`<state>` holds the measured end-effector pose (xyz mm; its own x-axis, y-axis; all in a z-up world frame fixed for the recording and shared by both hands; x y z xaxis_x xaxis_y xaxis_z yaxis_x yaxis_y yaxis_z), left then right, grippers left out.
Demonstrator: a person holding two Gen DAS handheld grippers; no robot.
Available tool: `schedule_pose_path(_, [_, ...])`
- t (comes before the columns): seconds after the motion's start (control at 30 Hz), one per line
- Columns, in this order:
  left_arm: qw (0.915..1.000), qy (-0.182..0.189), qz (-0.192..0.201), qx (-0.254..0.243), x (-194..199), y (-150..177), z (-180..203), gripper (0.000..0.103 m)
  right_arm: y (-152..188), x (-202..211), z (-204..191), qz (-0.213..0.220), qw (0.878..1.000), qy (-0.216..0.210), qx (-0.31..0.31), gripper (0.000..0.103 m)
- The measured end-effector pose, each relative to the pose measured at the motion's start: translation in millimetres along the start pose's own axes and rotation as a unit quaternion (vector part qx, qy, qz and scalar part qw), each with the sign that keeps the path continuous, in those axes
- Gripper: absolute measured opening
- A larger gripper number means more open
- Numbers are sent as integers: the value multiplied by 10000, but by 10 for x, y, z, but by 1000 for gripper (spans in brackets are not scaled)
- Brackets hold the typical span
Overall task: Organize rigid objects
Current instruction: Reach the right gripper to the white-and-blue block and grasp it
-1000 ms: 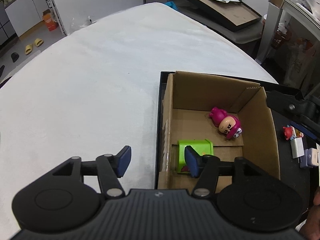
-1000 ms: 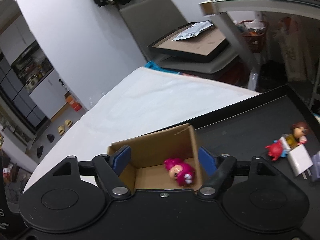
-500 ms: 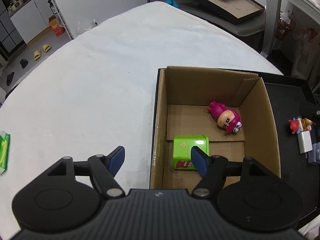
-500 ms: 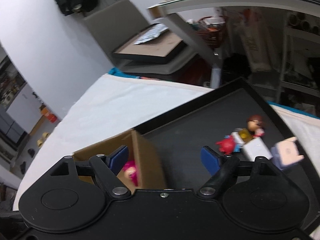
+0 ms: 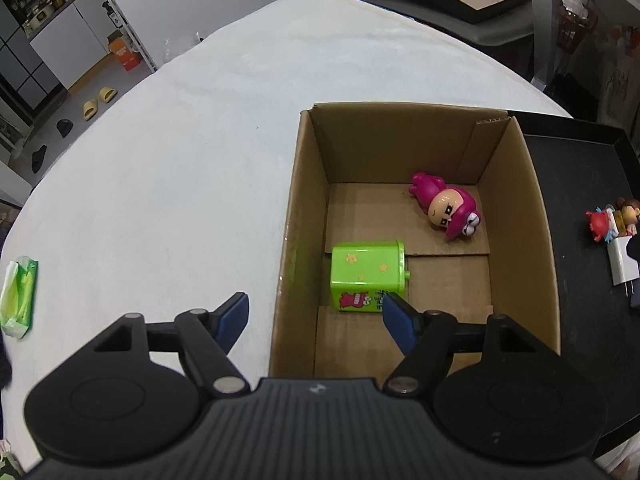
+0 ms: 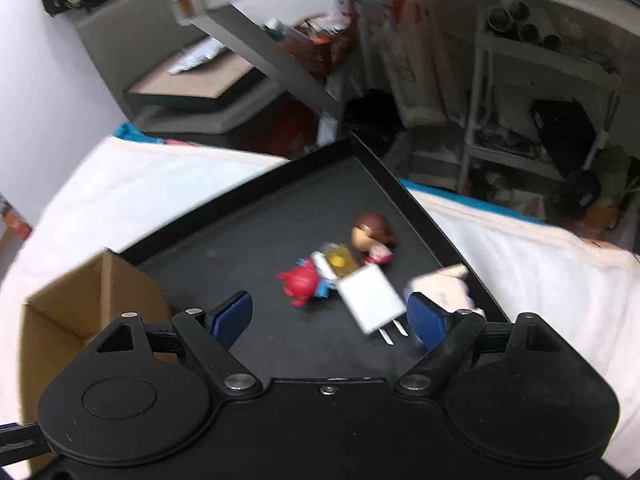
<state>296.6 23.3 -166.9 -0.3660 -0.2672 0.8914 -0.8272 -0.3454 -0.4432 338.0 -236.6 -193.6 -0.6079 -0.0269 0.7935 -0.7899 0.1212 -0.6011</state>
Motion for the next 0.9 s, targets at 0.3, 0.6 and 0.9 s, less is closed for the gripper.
schedule_pose_path(0.3, [9998, -136, -8, -144, 36, 55, 195, 75, 31, -94, 247, -74, 9993, 309, -216, 84])
schedule_pose_path(0.6, [9987, -425, 1, -265, 9, 104, 308, 79, 48, -245, 375, -185, 9974, 691, -12, 84])
schedule_pose_path(0.9, [9985, -408, 114, -334, 51, 24, 304, 79, 154, -419, 451, -432, 9967, 687, -4, 49])
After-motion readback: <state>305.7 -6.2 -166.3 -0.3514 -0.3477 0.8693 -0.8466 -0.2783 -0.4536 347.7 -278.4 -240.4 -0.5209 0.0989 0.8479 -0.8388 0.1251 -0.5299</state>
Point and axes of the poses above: each gripper's, at about its wrist camera, not at the fingertips, and x roughly against the way its jaws point, z to its right, y to its underside, the point moved 2 cm from there along -x, roughly the way its jaws point, and after that the axes turned 13 degrees about x, right-handed, at the moved point
